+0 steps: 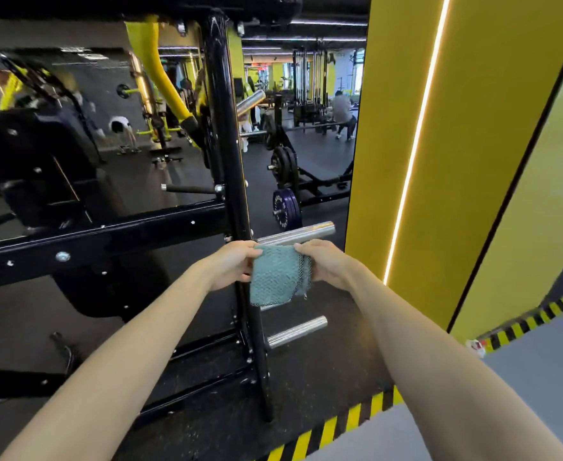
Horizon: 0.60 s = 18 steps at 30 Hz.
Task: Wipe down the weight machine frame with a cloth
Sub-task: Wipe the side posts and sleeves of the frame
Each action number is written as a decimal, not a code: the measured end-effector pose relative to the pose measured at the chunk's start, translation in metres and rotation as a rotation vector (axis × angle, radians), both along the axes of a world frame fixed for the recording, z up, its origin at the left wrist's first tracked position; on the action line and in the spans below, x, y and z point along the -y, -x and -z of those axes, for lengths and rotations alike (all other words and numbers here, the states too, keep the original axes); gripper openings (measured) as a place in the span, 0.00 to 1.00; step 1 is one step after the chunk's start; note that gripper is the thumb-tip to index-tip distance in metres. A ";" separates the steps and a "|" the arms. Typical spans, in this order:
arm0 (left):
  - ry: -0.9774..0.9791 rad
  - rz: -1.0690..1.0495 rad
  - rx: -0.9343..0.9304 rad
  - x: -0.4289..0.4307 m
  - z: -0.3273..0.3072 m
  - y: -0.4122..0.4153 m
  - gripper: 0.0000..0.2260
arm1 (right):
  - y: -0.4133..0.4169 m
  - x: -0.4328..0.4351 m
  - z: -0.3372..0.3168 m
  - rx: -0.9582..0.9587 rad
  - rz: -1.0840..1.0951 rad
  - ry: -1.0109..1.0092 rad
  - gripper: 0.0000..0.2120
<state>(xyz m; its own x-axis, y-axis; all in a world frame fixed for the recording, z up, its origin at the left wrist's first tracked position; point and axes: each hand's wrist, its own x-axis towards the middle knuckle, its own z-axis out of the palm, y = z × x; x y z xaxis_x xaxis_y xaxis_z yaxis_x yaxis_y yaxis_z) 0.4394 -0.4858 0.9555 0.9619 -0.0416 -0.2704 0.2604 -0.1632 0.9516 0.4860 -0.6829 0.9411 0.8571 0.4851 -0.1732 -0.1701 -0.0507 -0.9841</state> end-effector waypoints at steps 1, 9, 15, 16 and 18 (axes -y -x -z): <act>0.061 -0.044 -0.016 0.003 0.003 -0.003 0.09 | -0.004 0.000 0.003 0.021 0.046 0.022 0.08; 0.213 -0.135 -0.049 0.019 0.009 -0.022 0.27 | -0.042 -0.005 0.021 -0.028 0.263 -0.004 0.15; -0.177 -0.095 0.153 0.020 -0.006 -0.049 0.27 | -0.061 -0.006 0.000 0.064 0.067 0.141 0.44; -0.266 -0.089 0.203 0.019 -0.009 -0.055 0.23 | -0.063 -0.009 -0.004 0.139 0.061 0.231 0.38; -0.471 -0.067 0.315 0.017 -0.019 -0.065 0.17 | -0.068 -0.018 -0.019 0.310 0.071 0.411 0.28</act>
<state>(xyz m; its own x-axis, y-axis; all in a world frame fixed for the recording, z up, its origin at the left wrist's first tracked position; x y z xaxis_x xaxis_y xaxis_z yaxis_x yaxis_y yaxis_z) 0.5048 -0.5024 0.9749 0.9954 0.0781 0.0558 0.0000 -0.5812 0.8137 0.5536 -0.6652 0.9600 0.9268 0.3688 -0.0701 0.1088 -0.4426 -0.8901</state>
